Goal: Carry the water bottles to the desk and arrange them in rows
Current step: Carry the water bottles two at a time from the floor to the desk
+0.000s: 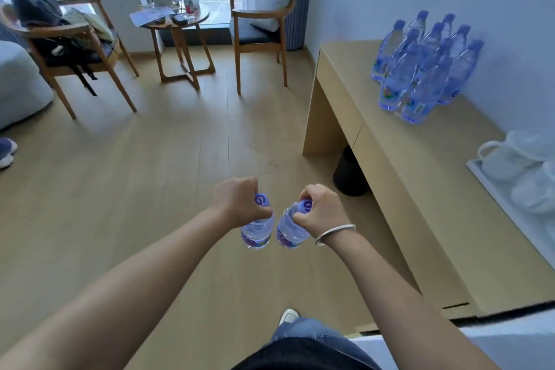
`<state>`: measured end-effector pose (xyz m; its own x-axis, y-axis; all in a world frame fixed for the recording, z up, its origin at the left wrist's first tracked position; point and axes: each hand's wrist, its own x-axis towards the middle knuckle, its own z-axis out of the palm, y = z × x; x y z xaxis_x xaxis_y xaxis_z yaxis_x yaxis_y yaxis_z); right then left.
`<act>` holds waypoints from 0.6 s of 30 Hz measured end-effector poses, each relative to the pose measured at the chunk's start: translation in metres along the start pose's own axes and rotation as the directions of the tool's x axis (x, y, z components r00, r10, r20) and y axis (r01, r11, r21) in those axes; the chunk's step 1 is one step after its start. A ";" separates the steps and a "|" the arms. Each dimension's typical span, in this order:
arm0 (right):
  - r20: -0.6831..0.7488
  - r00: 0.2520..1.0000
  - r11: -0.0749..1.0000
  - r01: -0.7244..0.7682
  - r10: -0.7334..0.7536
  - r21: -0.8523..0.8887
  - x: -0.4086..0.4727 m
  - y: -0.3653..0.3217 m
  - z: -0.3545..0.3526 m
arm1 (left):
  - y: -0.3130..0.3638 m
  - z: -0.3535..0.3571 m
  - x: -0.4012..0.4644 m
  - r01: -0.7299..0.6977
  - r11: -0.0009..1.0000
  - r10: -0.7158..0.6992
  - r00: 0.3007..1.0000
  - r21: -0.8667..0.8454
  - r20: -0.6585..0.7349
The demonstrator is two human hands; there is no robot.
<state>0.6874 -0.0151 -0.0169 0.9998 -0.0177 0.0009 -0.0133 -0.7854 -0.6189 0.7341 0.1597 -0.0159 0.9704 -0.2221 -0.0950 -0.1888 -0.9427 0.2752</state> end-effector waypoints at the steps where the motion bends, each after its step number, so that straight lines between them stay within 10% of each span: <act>1: -0.013 1.000 1.000 -0.004 0.004 -0.006 0.016 0.006 -0.007 | 0.005 -0.003 0.021 -0.011 1.000 0.011 1.000 -0.020 -0.004; 18: -0.156 0.968 0.980 -0.196 0.196 0.017 0.228 0.058 -0.058 | 0.044 -0.031 0.289 -0.188 0.964 0.177 0.981 -0.188 -0.074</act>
<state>0.9138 -0.1003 -0.0073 0.9635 -0.2677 0.0022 -0.2086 -0.7558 -0.6207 1.0105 0.0618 -0.0019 0.9300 -0.3665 0.0266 -0.3364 -0.8199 0.4632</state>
